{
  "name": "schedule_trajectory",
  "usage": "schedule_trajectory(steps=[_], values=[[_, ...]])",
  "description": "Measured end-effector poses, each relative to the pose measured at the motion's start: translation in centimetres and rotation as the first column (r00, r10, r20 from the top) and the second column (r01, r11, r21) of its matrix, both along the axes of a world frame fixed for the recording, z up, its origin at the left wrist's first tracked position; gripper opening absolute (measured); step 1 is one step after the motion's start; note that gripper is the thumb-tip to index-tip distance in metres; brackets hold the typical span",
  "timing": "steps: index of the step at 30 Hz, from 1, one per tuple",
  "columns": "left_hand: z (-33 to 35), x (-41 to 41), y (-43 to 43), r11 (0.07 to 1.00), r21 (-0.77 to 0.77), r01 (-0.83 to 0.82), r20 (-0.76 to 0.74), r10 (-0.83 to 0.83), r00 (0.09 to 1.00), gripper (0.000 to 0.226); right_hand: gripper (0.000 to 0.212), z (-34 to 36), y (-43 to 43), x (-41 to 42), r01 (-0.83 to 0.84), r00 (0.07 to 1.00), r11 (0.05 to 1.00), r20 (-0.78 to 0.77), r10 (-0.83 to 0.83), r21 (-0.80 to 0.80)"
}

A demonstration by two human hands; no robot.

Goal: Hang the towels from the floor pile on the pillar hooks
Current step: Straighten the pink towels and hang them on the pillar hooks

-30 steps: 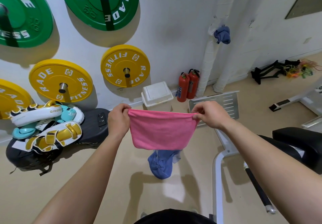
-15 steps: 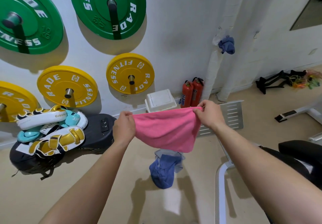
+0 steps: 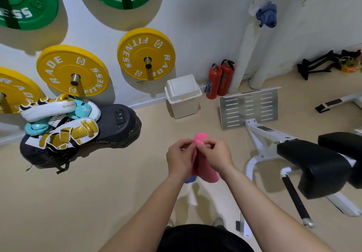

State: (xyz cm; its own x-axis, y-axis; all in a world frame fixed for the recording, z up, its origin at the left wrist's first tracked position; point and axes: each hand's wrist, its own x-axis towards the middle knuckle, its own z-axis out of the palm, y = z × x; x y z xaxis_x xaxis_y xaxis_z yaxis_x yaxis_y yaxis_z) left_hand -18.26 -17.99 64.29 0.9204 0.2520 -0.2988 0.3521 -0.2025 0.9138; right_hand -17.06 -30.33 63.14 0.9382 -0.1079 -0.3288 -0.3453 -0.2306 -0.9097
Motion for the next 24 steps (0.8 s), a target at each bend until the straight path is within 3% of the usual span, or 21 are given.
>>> schedule_trajectory(steps=[2, 8, 16, 21, 24], values=[[0.0, -0.6, -0.2, 0.998, -0.043, -0.042, -0.006, 0.041, 0.999, 0.01, 0.012, -0.3, 0.1, -0.7, -0.064, 0.998, 0.995, 0.033, 0.062, 0.07], [0.0, -0.9, -0.2, 0.994, -0.062, -0.085, 0.006, 0.086, 0.996, 0.013, 0.025, -0.5, -0.3, -1.1, -0.133, 0.988, 0.99, 0.088, 0.128, 0.051], [-0.1, -0.5, 0.4, 0.996, -0.079, 0.032, 0.026, -0.03, 0.999, 0.015, 0.013, 0.1, -0.6, -0.2, -0.01, 1.0, 0.993, 0.023, 0.007, 0.114], [0.1, 0.0, 1.3, 0.991, -0.015, 0.13, 0.052, -0.129, 0.99, 0.014, 0.018, 0.8, -1.1, 0.5, -0.082, 0.994, 0.995, 0.065, 0.085, -0.055], [0.3, 0.4, 1.9, 0.98, 0.049, 0.193, 0.069, -0.196, 0.978, 0.014, 0.027, 0.9, -2.7, 1.1, -0.158, 0.966, 0.936, 0.148, 0.213, -0.315]])
